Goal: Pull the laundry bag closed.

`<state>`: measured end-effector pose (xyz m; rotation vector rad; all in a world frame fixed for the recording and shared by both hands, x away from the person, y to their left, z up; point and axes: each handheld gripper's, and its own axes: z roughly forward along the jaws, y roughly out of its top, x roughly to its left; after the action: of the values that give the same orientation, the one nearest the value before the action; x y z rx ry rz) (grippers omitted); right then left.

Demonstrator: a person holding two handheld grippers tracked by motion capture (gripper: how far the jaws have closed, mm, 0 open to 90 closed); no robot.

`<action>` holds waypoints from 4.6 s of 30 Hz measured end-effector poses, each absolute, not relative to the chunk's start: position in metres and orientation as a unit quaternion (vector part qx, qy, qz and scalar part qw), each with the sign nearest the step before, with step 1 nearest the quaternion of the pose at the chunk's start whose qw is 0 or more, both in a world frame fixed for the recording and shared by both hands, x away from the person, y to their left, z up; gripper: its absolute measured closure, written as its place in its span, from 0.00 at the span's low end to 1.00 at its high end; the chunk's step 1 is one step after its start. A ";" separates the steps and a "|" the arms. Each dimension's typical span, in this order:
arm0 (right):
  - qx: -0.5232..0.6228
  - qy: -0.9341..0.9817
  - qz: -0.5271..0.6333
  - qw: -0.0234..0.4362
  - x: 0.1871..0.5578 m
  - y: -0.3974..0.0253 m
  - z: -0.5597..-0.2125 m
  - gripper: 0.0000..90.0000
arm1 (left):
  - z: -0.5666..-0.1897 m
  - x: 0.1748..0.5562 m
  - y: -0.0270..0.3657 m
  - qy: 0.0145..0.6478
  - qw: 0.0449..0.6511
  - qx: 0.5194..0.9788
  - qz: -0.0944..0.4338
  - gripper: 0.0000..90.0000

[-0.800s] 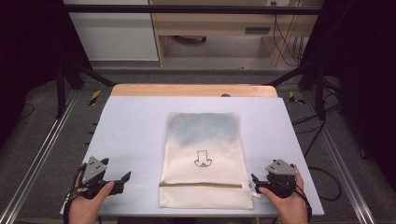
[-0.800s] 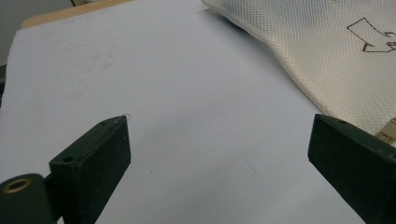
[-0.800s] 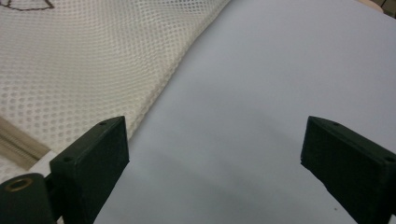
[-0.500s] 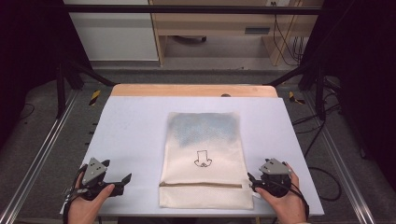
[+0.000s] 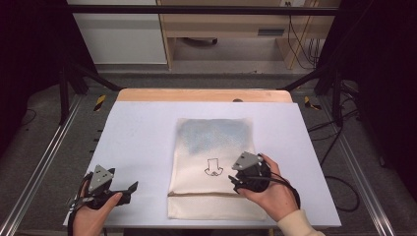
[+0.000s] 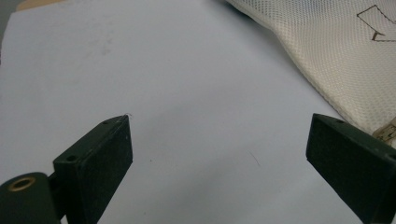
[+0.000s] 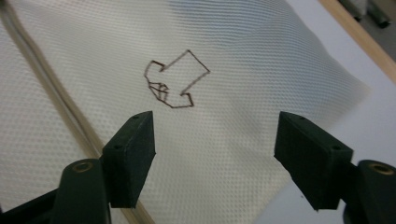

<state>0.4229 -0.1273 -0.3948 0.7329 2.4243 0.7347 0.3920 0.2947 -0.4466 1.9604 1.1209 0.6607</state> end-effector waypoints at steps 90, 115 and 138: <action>0.072 0.966 0.248 0.021 0.446 0.046 -0.408 0.91 | -0.468 0.385 0.212 0.386 0.449 0.804 0.055 0.19; 0.069 0.964 0.257 0.026 0.445 0.040 -0.400 0.91 | -0.480 0.401 0.200 0.377 0.484 0.789 0.001 0.52; 0.071 0.963 0.257 0.029 0.445 0.037 -0.398 0.91 | -0.487 0.413 0.202 0.381 0.494 0.781 -0.039 0.80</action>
<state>0.4455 0.0374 -0.3985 0.2206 2.9729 0.7921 0.4129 0.2015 -0.4867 1.8930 0.9233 -0.0955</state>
